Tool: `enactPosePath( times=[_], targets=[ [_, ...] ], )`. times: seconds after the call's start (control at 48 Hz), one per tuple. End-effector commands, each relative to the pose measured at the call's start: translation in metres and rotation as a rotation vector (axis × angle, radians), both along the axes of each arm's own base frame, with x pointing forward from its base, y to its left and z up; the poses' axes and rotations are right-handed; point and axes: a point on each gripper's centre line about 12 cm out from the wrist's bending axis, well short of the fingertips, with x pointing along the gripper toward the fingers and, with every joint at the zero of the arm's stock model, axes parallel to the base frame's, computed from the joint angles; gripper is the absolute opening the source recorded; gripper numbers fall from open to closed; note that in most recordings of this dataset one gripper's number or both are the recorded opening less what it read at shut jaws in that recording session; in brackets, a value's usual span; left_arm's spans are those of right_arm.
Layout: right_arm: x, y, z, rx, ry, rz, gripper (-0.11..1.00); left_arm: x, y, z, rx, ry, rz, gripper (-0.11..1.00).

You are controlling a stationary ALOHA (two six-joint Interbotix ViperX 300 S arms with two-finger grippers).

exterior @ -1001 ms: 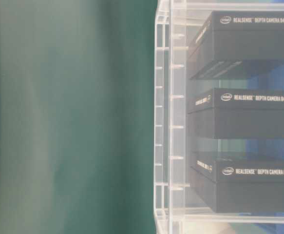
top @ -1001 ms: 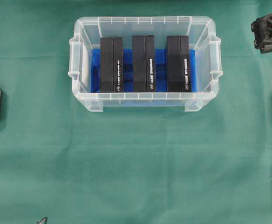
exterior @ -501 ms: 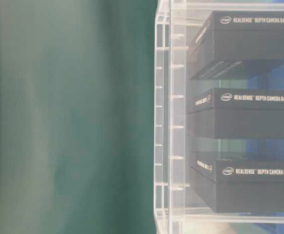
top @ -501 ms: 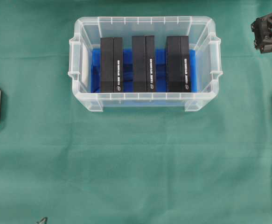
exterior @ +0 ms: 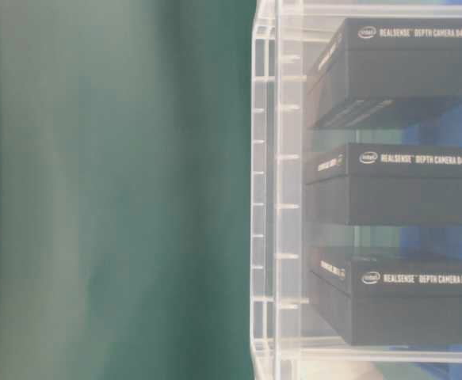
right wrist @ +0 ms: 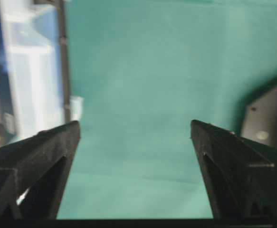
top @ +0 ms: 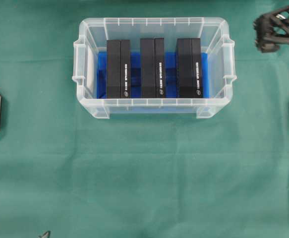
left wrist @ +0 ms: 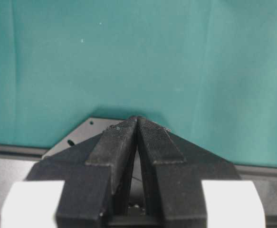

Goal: Take the box out of the case with the right arm.
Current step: 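Move the open right gripper above the middle black box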

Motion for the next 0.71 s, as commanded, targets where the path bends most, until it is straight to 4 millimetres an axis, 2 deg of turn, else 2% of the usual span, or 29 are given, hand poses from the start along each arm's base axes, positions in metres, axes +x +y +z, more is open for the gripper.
enactPosePath(
  times=[0.0, 0.375, 0.521, 0.688],
  targets=[
    [0.025, 0.000, 0.009, -0.005, -0.035, 0.022, 0.92, 0.002, 0.001, 0.007, 0.002, -0.019, 0.005, 0.02],
    [0.133, -0.006, 0.010, -0.006, -0.035, 0.088, 0.92, 0.002, 0.002, 0.007, 0.004, -0.017, 0.008, 0.02],
    [0.170, -0.008, 0.009, -0.009, -0.053, 0.104, 0.92, 0.002, 0.002, 0.007, 0.003, -0.017, 0.011, 0.02],
    [0.198, -0.008, 0.006, -0.014, -0.072, 0.121, 0.92, 0.002, 0.002, 0.007, 0.003, -0.017, 0.011, 0.02]
  ],
)
